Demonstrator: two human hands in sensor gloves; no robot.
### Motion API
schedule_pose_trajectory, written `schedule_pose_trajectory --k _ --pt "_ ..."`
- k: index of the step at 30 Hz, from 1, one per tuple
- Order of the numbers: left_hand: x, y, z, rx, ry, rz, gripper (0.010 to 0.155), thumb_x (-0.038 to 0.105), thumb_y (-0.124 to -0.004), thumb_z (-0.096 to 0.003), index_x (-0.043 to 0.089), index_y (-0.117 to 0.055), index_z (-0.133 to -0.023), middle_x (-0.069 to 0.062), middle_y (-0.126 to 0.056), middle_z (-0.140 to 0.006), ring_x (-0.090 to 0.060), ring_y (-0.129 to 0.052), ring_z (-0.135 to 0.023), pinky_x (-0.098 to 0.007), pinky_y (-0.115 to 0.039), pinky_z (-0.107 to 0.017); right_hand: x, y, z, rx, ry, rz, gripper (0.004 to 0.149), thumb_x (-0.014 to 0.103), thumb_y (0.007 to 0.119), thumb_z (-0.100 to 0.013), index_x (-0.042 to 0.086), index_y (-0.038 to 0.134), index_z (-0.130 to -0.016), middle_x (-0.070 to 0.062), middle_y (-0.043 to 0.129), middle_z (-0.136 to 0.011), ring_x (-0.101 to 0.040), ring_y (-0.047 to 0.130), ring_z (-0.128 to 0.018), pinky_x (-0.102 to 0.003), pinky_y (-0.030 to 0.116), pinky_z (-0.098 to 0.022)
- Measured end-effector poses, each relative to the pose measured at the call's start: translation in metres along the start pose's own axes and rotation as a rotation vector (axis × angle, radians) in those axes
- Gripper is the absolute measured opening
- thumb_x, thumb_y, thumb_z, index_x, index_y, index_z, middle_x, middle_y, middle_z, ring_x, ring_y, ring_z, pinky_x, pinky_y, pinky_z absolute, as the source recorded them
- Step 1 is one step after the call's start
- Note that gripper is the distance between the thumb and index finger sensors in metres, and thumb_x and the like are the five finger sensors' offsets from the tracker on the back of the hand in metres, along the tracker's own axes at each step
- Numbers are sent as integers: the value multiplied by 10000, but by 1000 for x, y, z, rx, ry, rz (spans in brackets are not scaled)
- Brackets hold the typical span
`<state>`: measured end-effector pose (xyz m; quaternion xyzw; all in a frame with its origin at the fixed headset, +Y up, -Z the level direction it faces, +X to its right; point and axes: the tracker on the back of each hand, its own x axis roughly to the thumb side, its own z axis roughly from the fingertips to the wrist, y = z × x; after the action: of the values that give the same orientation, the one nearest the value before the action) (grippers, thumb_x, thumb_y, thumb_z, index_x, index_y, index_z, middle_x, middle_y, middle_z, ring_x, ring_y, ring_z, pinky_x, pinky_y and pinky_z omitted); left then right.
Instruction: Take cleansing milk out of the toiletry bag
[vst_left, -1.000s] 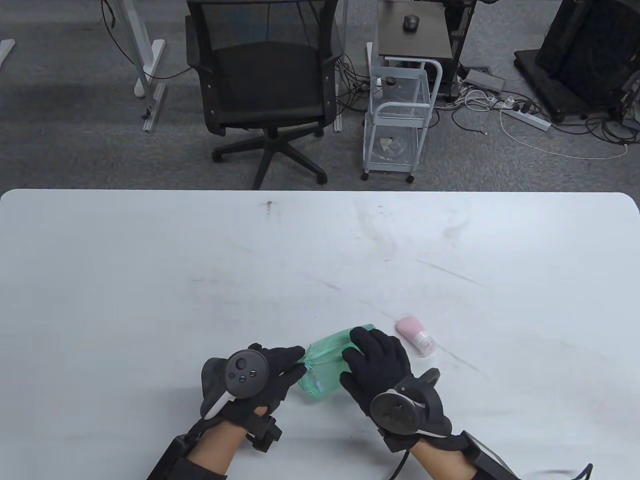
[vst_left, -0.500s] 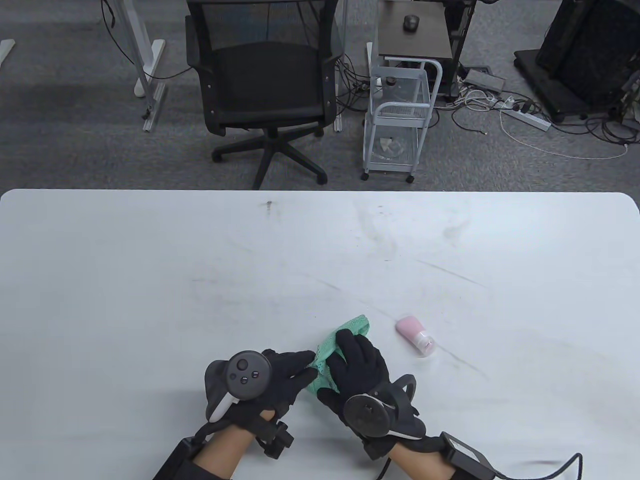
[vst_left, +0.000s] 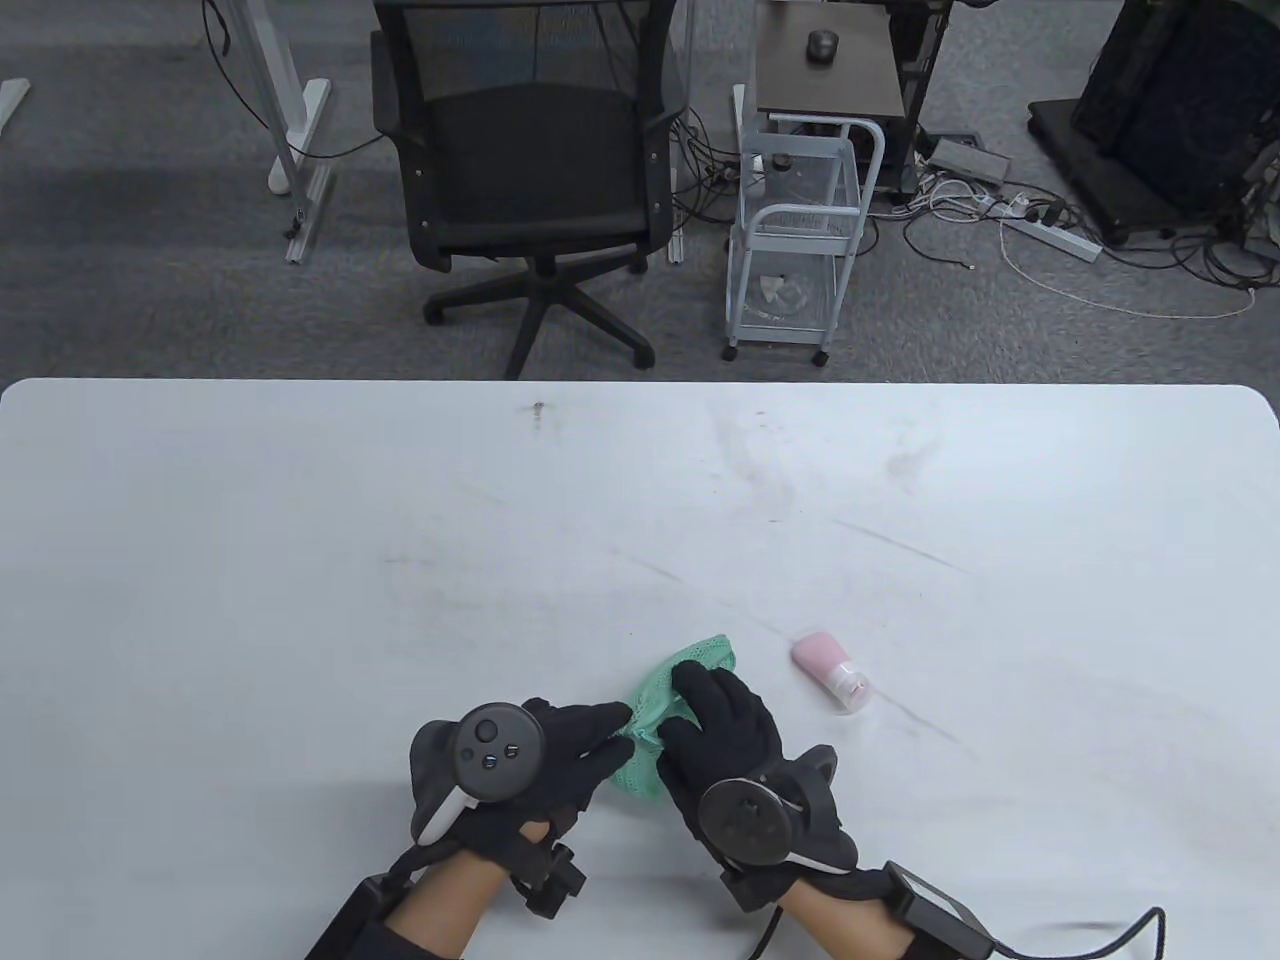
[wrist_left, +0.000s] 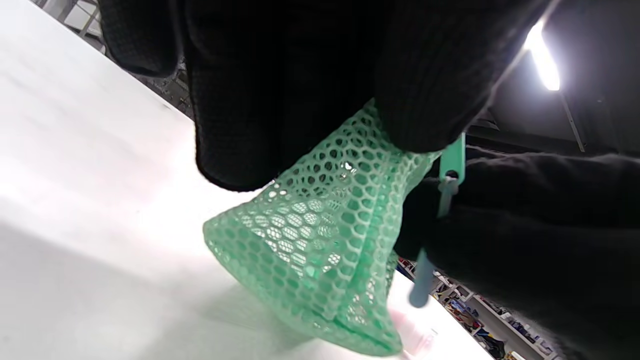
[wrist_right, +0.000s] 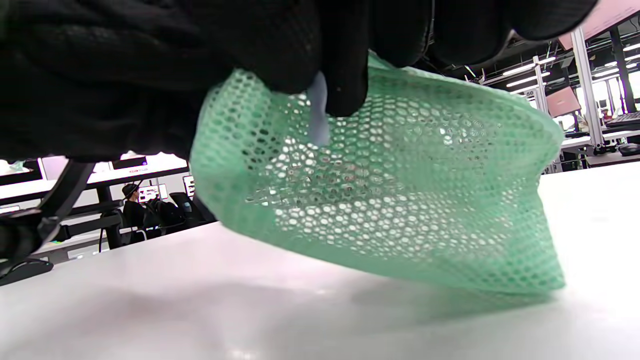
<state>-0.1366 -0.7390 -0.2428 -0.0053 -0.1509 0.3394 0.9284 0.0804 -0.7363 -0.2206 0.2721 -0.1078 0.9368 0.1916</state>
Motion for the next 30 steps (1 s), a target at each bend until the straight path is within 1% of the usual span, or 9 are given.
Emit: schedule_pose_trajectory --k 6,13,17,30 --pt "1 3 0 29 -1 -98 426 381 -944 -457 230 -954 -856 -63 -1058 -845 -366 -1065 -716 -667 -642 -706 -3 -8 1 -56 12 -15 330 233 894 -530 78 914 -821 -323 593 -1132 -704 633 -892 -750 590 -609" --pt "4 2 0 48 8 -195 422 378 -948 -456 230 -960 -851 -65 -1053 -855 -371 -1059 -726 -672 -634 -710 -4 -11 1 -68 11 -32 332 257 877 -544 72 912 -817 -330 602 -1128 -701 635 -892 -747 589 -611" --pt "4 3 -1 52 14 -222 417 374 -950 -457 228 -964 -847 -66 -1054 -855 -373 -1059 -726 -674 -631 -712 -5 -10 0 -46 21 -28 334 249 857 -551 50 909 -813 -335 600 -1128 -702 638 -889 -746 591 -609" --pt "-6 6 -5 64 69 -274 416 370 -950 -456 232 -963 -849 -69 -1046 -870 -375 -1053 -739 -677 -624 -714 -9 -10 1 -9 38 -21 337 241 866 -544 30 916 -802 -340 607 -1125 -710 626 -891 -752 583 -611"
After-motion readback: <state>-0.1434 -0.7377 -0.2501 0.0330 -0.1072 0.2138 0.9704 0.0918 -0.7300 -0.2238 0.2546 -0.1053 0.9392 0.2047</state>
